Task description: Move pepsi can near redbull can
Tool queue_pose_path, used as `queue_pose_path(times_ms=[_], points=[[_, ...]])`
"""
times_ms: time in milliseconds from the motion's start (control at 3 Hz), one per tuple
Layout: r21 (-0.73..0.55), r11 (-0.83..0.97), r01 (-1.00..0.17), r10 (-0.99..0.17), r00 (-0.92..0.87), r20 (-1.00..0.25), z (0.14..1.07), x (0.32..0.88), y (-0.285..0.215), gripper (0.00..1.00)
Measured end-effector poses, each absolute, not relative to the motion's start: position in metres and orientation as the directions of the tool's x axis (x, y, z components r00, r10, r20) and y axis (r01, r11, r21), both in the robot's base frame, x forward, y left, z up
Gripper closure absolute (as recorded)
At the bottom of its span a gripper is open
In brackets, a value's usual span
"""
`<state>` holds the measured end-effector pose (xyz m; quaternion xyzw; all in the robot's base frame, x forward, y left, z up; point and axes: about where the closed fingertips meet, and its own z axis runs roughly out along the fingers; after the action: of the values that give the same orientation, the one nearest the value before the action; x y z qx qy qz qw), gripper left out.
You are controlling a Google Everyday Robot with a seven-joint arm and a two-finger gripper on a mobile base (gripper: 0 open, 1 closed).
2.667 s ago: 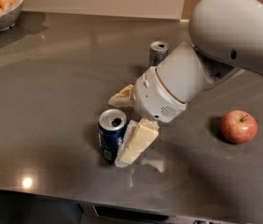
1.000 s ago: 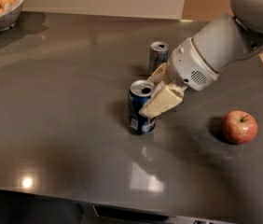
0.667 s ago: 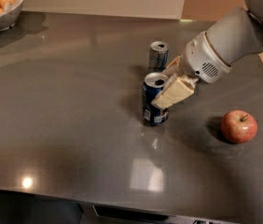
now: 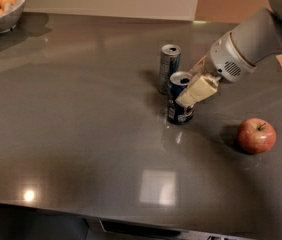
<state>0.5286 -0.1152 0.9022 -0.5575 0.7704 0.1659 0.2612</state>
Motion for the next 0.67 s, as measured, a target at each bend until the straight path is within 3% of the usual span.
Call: queue_pose_path(times_ms=[333, 667], points=[[-0.036, 0.389, -0.920, -0.732, -0.286, -0.618, 0.900, 0.553, -0.131, 1.00], [-0.036, 0.442, -0.896, -0.698, -0.319, -0.641, 0.899, 0.576, -0.145, 0.82]])
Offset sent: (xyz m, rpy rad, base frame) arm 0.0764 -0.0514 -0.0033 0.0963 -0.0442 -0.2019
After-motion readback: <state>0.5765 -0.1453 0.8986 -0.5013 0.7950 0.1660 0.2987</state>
